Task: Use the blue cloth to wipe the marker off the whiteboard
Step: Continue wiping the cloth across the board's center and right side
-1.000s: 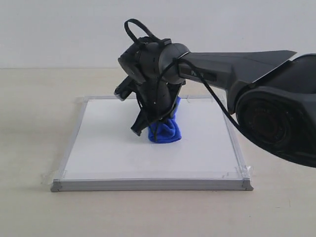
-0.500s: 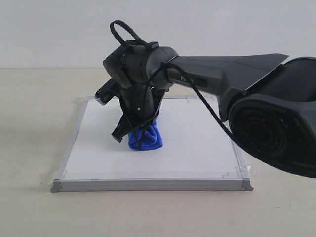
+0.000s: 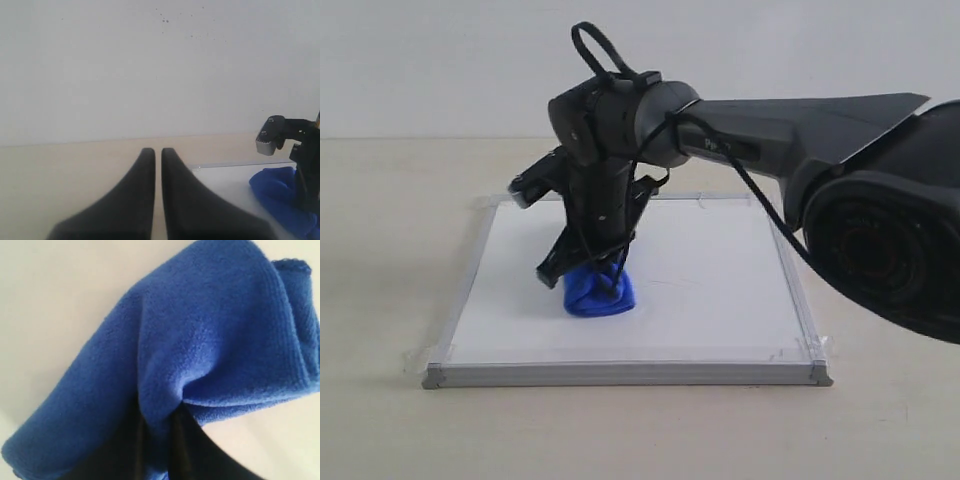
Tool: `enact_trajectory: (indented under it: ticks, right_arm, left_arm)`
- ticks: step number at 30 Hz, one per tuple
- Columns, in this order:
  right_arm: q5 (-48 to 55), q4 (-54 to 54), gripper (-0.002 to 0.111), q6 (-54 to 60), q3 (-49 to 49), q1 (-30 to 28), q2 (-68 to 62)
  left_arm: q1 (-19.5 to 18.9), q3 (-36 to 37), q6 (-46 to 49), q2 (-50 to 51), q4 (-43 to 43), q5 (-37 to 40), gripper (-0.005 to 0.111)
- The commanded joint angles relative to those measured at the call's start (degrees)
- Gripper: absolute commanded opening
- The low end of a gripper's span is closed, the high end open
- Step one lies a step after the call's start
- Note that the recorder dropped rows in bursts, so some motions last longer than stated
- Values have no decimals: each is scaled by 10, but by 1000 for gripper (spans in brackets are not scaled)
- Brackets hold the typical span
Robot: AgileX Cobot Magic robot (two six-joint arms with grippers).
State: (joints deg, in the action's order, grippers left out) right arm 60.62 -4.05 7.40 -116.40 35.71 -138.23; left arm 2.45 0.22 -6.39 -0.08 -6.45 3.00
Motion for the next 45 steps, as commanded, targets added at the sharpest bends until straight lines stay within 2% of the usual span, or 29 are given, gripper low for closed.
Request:
enact_trajectory:
  ticks: [1, 5, 7, 12, 13, 15, 18, 19, 22, 24, 26, 32, 35, 40, 42, 45]
  right_arm:
    - [26, 10, 0, -2, 21, 7, 5]
    - [21, -106, 0, -66, 99, -27, 45]
    - [-16, -119, 0, -74, 183, -70, 87]
    - [-90, -155, 0, -133, 315, -168, 151]
    - [-90, -161, 0, -141, 322, -173, 152]
    - [-111, -164, 0, -143, 329, -167, 152]
    - [-195, -130, 0, -131, 329, -93, 146]
    - [-221, -95, 0, -93, 323, -60, 138]
    - [-229, 27, 0, 39, 294, -14, 123]
    - [-219, 97, 0, 85, 275, -17, 125]
    - [-192, 82, 0, 86, 266, -40, 130]
    - [-126, -106, 0, -59, 266, -129, 124]
    - [-102, -182, 0, -120, 266, -151, 123]
    - [-127, -174, 0, -126, 266, -130, 123]
    - [-152, -140, 0, -107, 266, -103, 121]
    - [-200, -34, 0, -12, 266, -59, 112]
  left_arm:
    - [2, -2, -1, 1, -1, 0, 4]
    - [2, -2, -1, 1, -1, 0, 4]
    - [2, -2, -1, 1, -1, 0, 4]
    - [2, -2, -1, 1, -1, 0, 4]
    - [2, -2, -1, 1, -1, 0, 4]
    - [2, -2, -1, 1, -1, 0, 4]
    - [2, -2, -1, 1, -1, 0, 4]
    - [2, -2, -1, 1, -1, 0, 4]
    - [2, -2, -1, 1, -1, 0, 4]
    - [2, -2, -1, 1, -1, 0, 4]
    - [2, -2, -1, 1, -1, 0, 4]
    - [2, -2, -1, 1, -1, 0, 4]
    - [2, -2, -1, 1, -1, 0, 4]
    - [2, -2, -1, 1, -1, 0, 4]
    - [2, -2, -1, 1, -1, 0, 4]
    - [2, -2, -1, 1, -1, 0, 4]
